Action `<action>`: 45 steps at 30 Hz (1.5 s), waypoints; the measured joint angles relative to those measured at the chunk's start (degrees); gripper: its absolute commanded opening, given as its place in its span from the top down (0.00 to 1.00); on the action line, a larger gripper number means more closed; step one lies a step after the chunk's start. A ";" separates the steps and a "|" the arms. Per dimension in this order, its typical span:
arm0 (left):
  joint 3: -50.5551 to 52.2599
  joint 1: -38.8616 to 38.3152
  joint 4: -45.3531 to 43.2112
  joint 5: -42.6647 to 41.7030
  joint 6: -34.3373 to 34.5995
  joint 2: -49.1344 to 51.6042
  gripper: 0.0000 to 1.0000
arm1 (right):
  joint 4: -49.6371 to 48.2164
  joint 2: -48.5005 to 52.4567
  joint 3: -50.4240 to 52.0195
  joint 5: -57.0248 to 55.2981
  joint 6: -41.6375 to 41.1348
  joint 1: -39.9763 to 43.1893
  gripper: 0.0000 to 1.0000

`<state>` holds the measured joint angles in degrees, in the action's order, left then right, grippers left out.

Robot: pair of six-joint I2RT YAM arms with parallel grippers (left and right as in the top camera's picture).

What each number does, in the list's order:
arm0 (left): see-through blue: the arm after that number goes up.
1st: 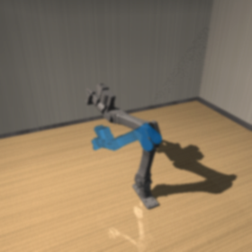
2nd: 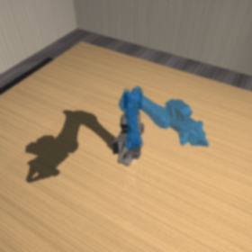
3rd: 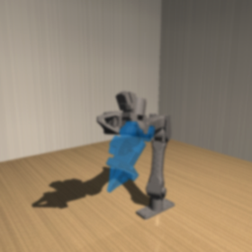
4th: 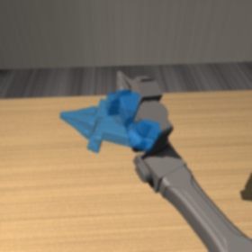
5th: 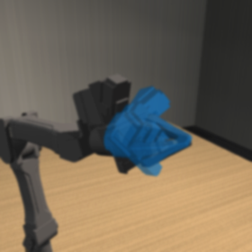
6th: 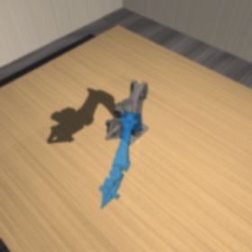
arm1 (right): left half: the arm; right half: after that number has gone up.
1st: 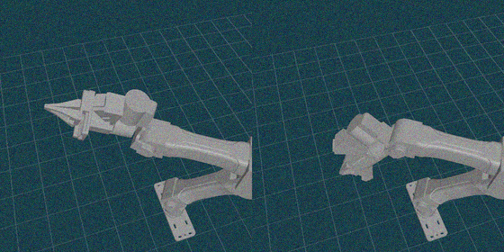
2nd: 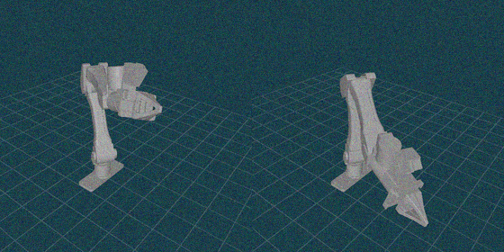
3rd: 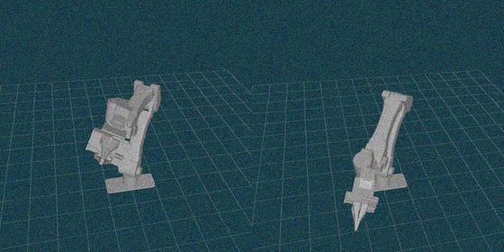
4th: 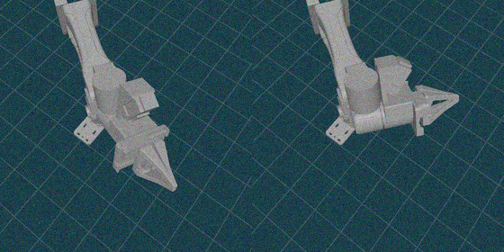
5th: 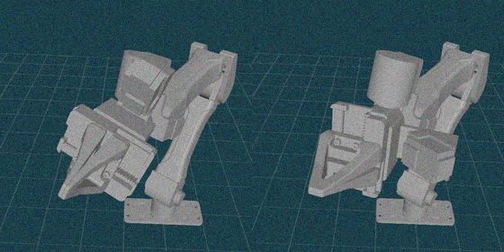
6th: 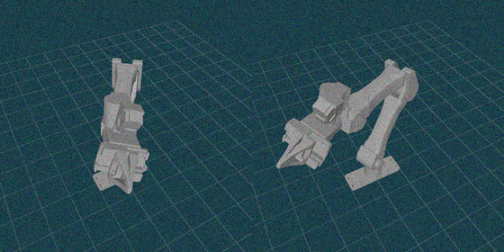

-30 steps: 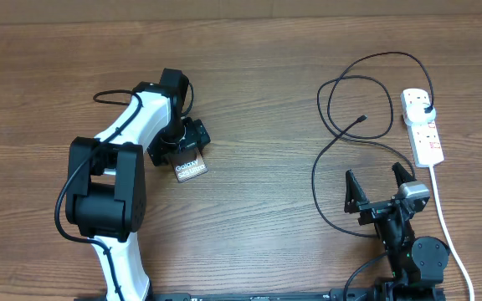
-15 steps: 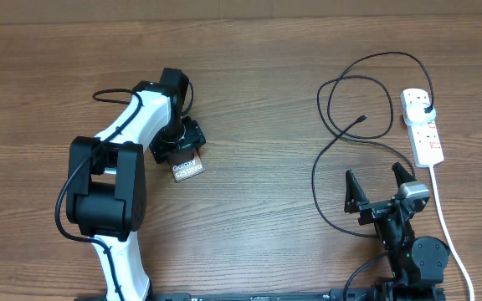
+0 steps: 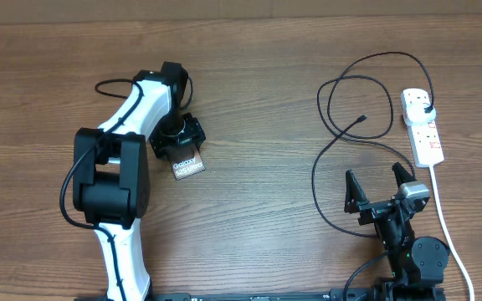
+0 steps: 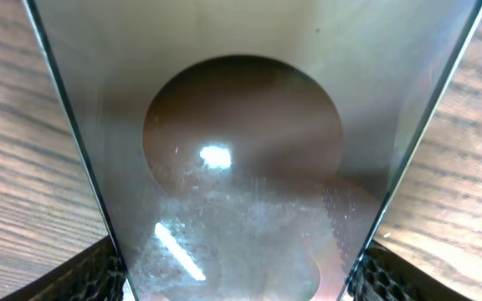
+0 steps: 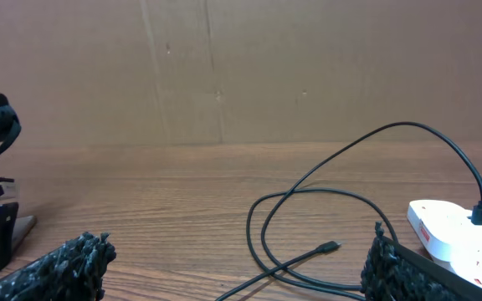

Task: Plug charger to phone and switch on socket
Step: 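Lift the phone upright with the left gripper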

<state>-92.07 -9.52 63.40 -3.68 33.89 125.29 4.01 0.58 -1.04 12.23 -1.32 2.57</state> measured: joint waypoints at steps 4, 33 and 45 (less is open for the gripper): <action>-2.95 0.00 2.69 0.00 -0.57 1.44 0.32 | 0.02 0.00 0.00 0.00 0.00 0.00 0.00; -16.33 -2.54 21.03 -4.81 -5.64 1.51 0.33 | 0.02 0.00 0.00 0.02 0.04 0.00 0.00; -17.62 -4.28 27.96 -14.82 -11.37 1.51 0.37 | 0.02 0.00 0.00 0.02 0.00 0.00 0.00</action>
<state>-109.69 -13.80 91.35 -18.50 22.52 126.80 4.03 0.58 -1.04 12.25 -1.32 2.57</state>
